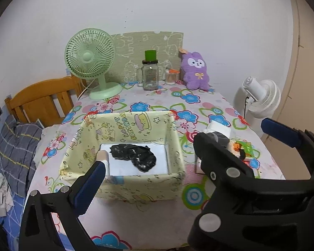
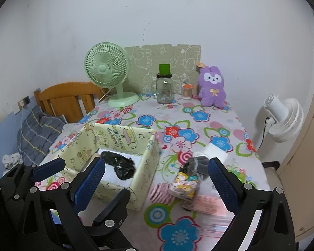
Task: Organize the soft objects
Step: 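Withdraw both tools from the box back toward the remaining items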
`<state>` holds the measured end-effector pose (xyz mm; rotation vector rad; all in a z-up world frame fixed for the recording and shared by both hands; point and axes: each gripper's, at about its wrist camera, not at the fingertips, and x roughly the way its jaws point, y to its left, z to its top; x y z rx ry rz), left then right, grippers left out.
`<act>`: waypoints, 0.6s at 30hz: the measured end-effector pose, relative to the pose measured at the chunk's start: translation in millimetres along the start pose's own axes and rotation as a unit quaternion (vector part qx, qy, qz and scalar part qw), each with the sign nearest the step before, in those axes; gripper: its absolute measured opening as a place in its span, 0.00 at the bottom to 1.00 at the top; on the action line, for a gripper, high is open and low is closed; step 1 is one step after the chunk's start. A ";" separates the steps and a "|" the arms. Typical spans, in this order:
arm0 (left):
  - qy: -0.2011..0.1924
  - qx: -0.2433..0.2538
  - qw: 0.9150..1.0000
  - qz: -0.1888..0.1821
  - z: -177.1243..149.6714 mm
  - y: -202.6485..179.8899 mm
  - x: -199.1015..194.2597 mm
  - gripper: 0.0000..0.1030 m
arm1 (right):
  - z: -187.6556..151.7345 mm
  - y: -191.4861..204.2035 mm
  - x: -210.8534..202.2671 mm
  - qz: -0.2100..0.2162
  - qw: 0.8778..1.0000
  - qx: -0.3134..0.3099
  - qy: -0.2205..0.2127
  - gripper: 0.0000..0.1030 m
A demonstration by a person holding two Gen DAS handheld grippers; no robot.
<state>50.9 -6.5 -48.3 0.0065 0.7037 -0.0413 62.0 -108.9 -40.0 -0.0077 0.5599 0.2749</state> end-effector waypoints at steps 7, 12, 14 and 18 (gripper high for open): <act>-0.012 0.002 1.000 -0.007 -10.0 -16.6 -1.6 1.00 | -10.3 -12.2 -9.4 -0.019 1.000 -0.016 -0.005 0.97; -0.009 0.008 1.000 -0.014 -16.4 -29.4 0.5 1.00 | -19.9 -22.6 -13.2 -0.028 1.000 -0.012 -0.005 0.97; -0.004 0.009 1.000 -0.016 -19.2 -34.4 2.5 1.00 | -24.0 -27.4 -14.4 -0.032 0.999 -0.009 -0.005 0.97; 0.011 0.006 1.000 -0.014 -24.4 -42.3 9.3 1.00 | -31.9 -37.8 -15.5 -0.039 0.999 -0.005 -0.008 0.97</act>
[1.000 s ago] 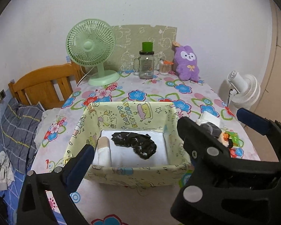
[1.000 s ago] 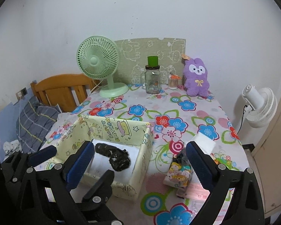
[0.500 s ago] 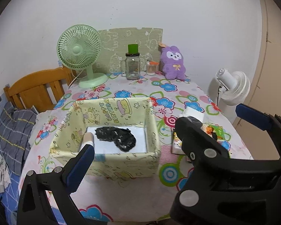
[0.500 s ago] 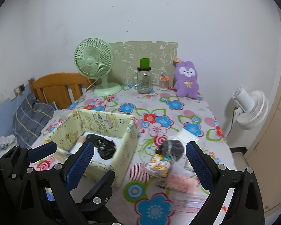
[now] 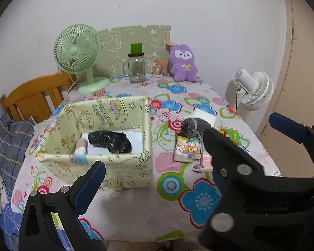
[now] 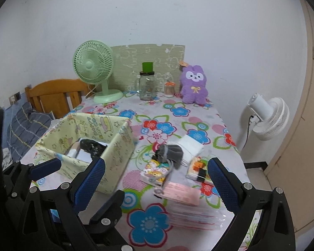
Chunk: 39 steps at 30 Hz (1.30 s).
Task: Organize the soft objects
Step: 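Withdraw both tools from the box back toward the remaining items, then grasp the clear plastic bag with the right tool and lift it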
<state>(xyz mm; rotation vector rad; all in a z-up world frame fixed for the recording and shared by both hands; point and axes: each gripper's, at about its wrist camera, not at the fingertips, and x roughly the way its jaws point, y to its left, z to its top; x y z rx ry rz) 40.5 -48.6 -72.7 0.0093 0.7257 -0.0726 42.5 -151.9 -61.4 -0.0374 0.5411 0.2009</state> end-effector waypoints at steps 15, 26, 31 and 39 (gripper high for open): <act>0.031 0.037 0.998 -0.047 -25.1 -41.3 28.9 1.00 | -37.2 -35.0 11.4 -0.015 0.999 -0.011 0.026 0.97; 0.068 0.057 0.994 -0.059 -41.6 -60.7 54.5 1.00 | -63.2 -59.6 37.7 -0.018 0.997 0.006 0.069 0.97; 0.080 0.073 0.992 -0.061 -47.9 -73.0 64.5 0.99 | -72.6 -70.2 49.9 -0.014 0.996 0.016 0.089 0.97; 0.099 0.084 0.990 -0.052 -53.6 -84.0 84.5 0.99 | -84.4 -81.2 67.6 -0.007 0.993 0.028 0.115 0.97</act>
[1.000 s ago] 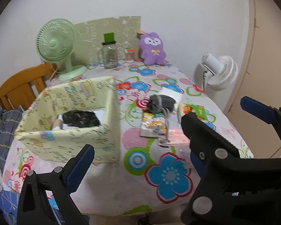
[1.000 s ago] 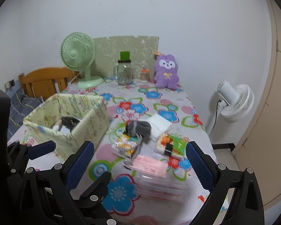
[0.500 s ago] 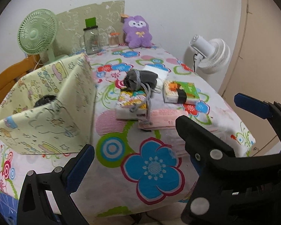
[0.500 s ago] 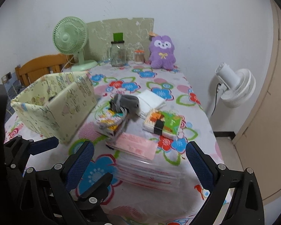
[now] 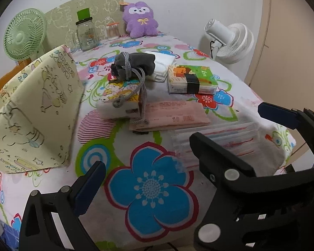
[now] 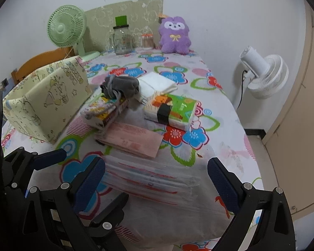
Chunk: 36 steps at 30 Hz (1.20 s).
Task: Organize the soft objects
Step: 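Grasp the clear plastic bag with the right tool and lift it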
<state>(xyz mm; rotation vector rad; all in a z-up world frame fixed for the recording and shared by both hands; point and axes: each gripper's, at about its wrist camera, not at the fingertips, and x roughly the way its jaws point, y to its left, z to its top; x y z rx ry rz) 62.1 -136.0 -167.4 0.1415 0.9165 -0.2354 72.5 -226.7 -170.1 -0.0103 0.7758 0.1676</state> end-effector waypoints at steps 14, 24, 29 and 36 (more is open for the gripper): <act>-0.002 0.007 0.999 0.036 16.4 12.8 10.7 1.00 | 7.3 -13.0 22.1 0.040 0.999 0.026 0.025 0.83; 0.002 -0.009 0.999 0.050 21.4 21.6 12.5 0.99 | 19.9 -6.8 20.5 0.023 0.999 -0.025 0.015 0.83; 0.002 -0.016 0.998 0.053 26.2 23.7 13.7 0.99 | 29.4 -4.4 22.5 0.021 0.998 -0.049 0.016 0.83; 0.009 -0.018 0.998 0.066 28.9 29.0 18.4 0.98 | 34.0 -9.1 43.0 0.073 0.995 -0.027 0.056 0.76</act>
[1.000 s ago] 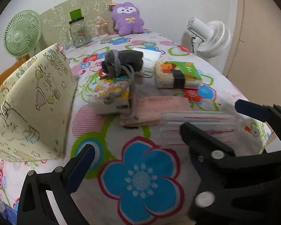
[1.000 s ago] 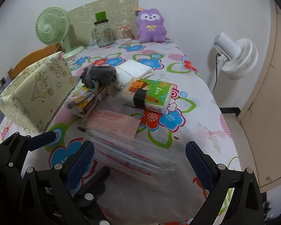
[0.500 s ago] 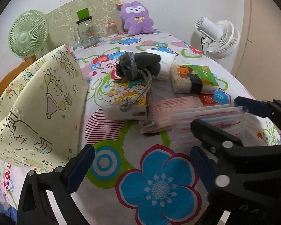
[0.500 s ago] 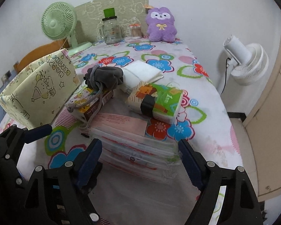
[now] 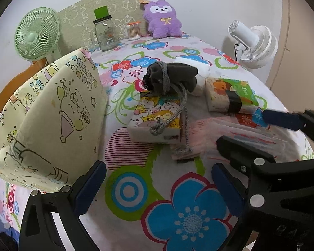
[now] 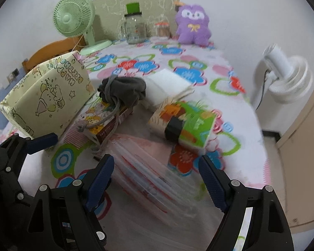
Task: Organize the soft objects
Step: 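Grasp the clear plastic bag with the right tool and lift it, then grasp the grey knit item with the left tool while the right tool holds the clear bag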
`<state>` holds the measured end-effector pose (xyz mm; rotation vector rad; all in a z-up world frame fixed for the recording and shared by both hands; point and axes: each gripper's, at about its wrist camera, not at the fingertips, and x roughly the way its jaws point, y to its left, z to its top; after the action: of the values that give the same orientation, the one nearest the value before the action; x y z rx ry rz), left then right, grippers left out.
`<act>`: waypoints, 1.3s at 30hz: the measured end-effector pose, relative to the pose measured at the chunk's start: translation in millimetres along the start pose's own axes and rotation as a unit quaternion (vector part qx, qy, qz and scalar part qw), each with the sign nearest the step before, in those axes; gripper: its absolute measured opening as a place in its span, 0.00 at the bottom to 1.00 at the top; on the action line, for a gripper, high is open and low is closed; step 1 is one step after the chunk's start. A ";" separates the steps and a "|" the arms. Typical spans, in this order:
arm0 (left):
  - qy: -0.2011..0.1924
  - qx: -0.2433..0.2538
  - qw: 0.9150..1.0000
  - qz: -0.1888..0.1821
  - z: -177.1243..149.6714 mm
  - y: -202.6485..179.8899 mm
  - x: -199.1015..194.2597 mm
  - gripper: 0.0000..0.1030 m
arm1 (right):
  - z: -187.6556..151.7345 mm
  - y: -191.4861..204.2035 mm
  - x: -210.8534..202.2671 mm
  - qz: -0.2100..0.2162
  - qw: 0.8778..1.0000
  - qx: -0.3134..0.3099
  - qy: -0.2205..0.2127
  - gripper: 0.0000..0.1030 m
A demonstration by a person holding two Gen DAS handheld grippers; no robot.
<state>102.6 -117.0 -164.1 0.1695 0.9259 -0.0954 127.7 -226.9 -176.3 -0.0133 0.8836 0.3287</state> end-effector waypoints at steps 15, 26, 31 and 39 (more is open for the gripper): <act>-0.006 0.005 1.000 0.004 0.8 -6.8 -4.9 0.97 | -10.1 6.0 -11.5 0.046 0.999 0.013 -0.002 0.18; -0.038 0.002 0.999 0.007 13.3 -11.7 -27.4 0.97 | -6.8 -5.6 -37.1 0.046 0.997 0.042 -0.035 0.17; -0.054 -0.003 0.998 0.013 28.7 -11.1 -31.3 0.97 | 5.4 -10.6 -45.3 0.042 0.997 0.049 -0.051 0.17; -0.062 -0.007 0.998 0.018 52.4 -13.3 -22.5 0.97 | 25.3 -20.2 -43.9 0.032 0.996 0.059 -0.064 0.17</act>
<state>128.3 -139.6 -116.6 0.1660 0.7996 -0.0659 126.9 -254.5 -129.3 0.1450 0.7761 0.3333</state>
